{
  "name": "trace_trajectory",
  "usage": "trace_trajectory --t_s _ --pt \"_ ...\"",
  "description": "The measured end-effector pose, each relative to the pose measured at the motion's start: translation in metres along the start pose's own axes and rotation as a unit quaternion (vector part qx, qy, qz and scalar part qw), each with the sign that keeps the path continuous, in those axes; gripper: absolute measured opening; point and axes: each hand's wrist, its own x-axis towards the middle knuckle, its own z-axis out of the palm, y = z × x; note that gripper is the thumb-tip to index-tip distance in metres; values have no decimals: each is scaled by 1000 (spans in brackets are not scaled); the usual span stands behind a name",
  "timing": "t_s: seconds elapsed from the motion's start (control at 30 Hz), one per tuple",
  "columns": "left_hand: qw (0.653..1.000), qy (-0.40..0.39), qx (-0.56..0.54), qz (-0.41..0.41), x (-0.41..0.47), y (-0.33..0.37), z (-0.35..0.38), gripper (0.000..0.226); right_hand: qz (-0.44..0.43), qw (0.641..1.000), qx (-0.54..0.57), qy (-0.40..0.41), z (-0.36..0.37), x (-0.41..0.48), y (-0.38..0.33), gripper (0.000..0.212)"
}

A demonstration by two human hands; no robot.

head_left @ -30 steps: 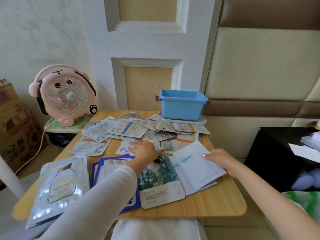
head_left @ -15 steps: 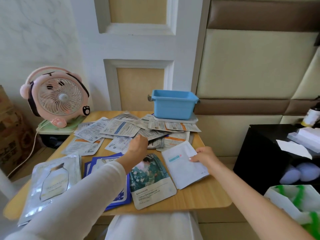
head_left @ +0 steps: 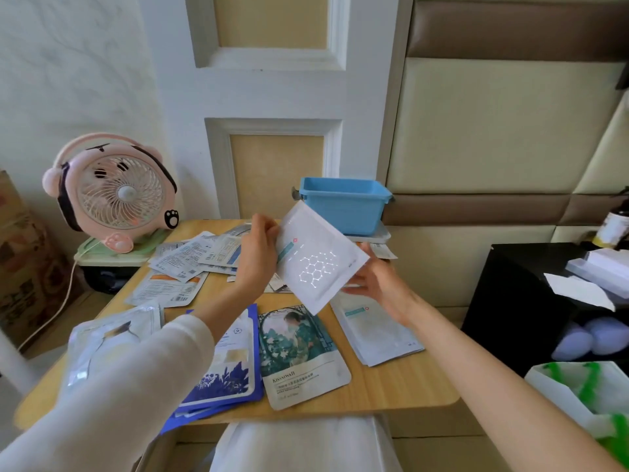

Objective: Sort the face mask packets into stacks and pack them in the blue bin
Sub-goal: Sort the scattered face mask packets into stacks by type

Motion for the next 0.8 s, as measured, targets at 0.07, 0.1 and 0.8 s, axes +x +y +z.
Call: trace_trajectory --t_s 0.07,0.1,0.8 --pt "1000 -25 -1 -2 -1 6 4 13 14 998 53 -26 1 2 -3 46" --pt "999 -39 -1 -1 -1 8 5 14 19 996 80 -28 1 3 -4 50" --pt "901 -300 314 -6 -3 -93 -17 38 -25 846 -532 12 -22 -1 41 71"
